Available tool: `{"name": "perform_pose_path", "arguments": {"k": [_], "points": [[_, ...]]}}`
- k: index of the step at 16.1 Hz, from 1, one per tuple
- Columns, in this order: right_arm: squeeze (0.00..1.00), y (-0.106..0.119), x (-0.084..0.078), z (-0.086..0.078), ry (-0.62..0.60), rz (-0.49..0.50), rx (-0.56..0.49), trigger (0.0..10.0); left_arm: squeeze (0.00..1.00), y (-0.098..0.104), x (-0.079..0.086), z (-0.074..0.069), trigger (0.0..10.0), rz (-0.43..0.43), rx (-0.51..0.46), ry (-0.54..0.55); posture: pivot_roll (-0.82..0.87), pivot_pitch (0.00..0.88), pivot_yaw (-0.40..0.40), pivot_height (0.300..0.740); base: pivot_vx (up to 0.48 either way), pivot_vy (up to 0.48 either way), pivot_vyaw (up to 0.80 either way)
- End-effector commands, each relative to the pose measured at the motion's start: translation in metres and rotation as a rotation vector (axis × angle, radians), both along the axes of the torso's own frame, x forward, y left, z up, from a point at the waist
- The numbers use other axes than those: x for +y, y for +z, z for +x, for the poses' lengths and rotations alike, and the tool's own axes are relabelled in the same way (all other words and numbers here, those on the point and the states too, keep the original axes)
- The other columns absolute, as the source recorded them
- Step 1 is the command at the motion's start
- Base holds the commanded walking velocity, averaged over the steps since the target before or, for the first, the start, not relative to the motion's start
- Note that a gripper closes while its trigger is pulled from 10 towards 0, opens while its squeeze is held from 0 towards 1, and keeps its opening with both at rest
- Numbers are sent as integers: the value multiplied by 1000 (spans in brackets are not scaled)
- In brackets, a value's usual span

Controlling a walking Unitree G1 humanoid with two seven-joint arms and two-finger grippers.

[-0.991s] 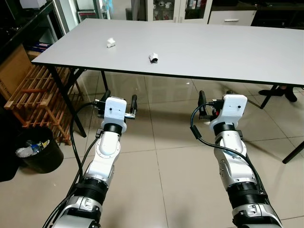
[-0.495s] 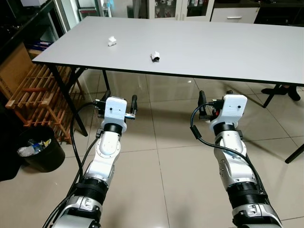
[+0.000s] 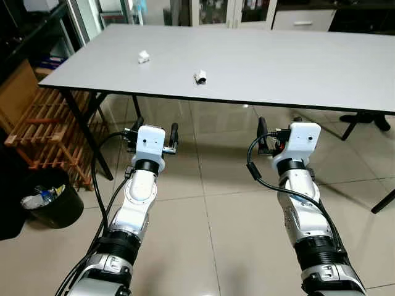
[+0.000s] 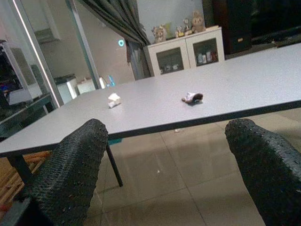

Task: Picking trash to rubbish bin

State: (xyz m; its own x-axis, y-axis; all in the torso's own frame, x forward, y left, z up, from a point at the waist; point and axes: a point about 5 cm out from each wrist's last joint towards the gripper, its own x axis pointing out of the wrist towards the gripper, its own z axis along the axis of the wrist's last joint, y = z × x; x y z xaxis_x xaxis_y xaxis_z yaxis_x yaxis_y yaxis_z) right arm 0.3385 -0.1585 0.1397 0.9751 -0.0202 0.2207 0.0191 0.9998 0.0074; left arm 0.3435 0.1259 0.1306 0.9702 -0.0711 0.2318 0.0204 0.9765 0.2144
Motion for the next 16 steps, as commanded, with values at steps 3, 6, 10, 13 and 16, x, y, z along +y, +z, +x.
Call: {"name": "perform_pose_path", "arguments": {"k": [3,6,10,13,16], "points": [[0,1,3,0,16,7,1,10000,0,6,0,2,10000,6,-15,7,-38,29,30,740,359,0,0],[0,0,3,0,17,7,2,10000,0,6,0,3,10000,8,-14,6,-41,27,31,740,374,0,0],[0,0,4,0,16,8,2,10000,0,6,-2,3,10000,10,-11,0,-41,31,32,740,383,0,0],[0,0,4,0,16,8,3,10000,0,6,-2,3,10000,12,-8,1,-37,38,30,740,386,0,0],[0,0,4,0,19,9,6,10000,0,6,-1,3,10000,14,-6,4,-37,43,31,740,391,0,0]]}}
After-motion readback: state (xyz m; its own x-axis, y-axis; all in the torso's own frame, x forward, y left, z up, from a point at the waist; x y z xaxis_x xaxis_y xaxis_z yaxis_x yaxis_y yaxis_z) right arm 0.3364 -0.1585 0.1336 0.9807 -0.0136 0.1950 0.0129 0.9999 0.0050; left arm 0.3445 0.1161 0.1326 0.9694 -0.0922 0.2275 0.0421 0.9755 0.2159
